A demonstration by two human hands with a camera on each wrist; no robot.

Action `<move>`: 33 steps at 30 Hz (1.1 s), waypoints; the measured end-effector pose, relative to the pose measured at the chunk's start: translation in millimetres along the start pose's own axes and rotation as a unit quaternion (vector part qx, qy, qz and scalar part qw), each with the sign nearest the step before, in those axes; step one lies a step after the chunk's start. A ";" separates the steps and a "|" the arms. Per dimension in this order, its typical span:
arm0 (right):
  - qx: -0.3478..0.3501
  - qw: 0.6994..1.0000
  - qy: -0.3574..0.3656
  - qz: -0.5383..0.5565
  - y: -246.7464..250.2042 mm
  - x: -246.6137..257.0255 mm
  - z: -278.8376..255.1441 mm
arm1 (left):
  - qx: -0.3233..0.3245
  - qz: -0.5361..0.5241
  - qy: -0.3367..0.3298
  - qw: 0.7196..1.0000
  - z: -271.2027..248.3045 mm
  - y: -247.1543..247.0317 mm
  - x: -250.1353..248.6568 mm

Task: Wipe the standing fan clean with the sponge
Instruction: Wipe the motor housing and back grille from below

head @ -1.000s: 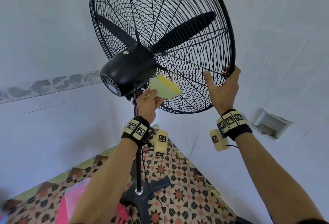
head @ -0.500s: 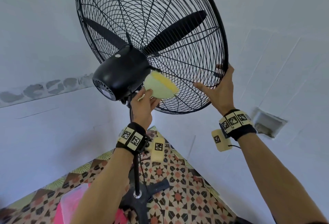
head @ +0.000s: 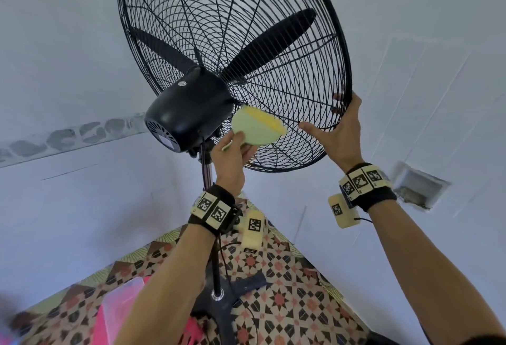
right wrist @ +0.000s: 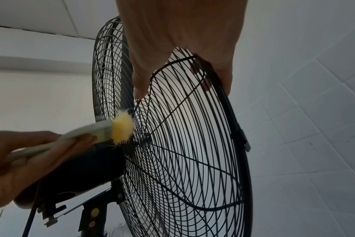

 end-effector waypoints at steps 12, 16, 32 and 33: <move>-0.003 1.000 -0.007 -0.006 0.1 -1.9 -2.4 | 0.087 0.231 0.090 0.965 12.3 32.5 12.9; -0.006 1.000 -0.003 -0.004 -0.6 -3.0 -2.8 | 0.158 0.244 0.034 0.956 25.2 35.7 -0.7; -0.016 1.000 -0.002 0.007 -1.8 -3.5 -2.0 | 0.104 0.274 0.096 0.951 30.7 35.3 31.1; -0.017 1.000 -0.006 0.009 -1.0 -4.2 -2.3 | 0.081 0.304 0.100 0.944 31.7 39.8 35.0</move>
Point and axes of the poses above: each hand's wrist, its own z-axis towards the middle knuckle, its own y-axis out of the back of the hand, x = y × z, the point moved 1 cm from there along z, towards the middle knuckle, and after that the axes turned 6 degrees about x, right-handed, at the moved point
